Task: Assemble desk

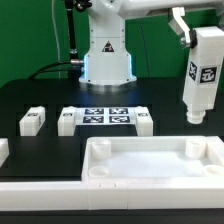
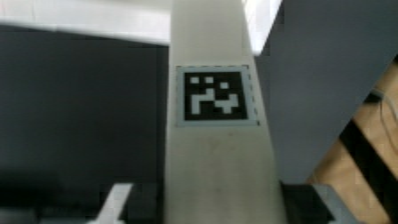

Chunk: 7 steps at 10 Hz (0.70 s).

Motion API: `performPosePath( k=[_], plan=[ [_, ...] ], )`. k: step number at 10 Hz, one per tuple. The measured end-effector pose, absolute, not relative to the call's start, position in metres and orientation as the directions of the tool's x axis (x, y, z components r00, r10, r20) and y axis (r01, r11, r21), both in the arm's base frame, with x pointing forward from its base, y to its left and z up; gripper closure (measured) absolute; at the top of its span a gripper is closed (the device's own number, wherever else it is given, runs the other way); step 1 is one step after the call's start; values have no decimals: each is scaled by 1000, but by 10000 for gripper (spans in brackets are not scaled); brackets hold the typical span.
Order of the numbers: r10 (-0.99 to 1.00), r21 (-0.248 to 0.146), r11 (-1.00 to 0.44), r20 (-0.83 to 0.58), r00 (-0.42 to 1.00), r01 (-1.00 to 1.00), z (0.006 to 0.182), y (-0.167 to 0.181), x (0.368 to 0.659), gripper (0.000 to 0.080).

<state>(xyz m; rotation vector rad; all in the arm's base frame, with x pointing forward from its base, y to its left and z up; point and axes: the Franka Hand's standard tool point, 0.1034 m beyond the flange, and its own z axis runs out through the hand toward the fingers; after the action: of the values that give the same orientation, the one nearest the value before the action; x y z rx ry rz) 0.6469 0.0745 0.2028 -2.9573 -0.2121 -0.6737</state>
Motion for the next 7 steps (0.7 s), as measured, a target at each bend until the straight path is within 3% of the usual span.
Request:
performPosePath(
  k=[3, 4, 7],
  plan=[
    [100, -17, -990, 629, 771, 142, 193, 70, 649, 508],
    [105, -18, -988, 629, 770, 150, 180, 78, 646, 508],
    [117, -21, -986, 622, 774, 166, 164, 90, 640, 508]
  ],
)
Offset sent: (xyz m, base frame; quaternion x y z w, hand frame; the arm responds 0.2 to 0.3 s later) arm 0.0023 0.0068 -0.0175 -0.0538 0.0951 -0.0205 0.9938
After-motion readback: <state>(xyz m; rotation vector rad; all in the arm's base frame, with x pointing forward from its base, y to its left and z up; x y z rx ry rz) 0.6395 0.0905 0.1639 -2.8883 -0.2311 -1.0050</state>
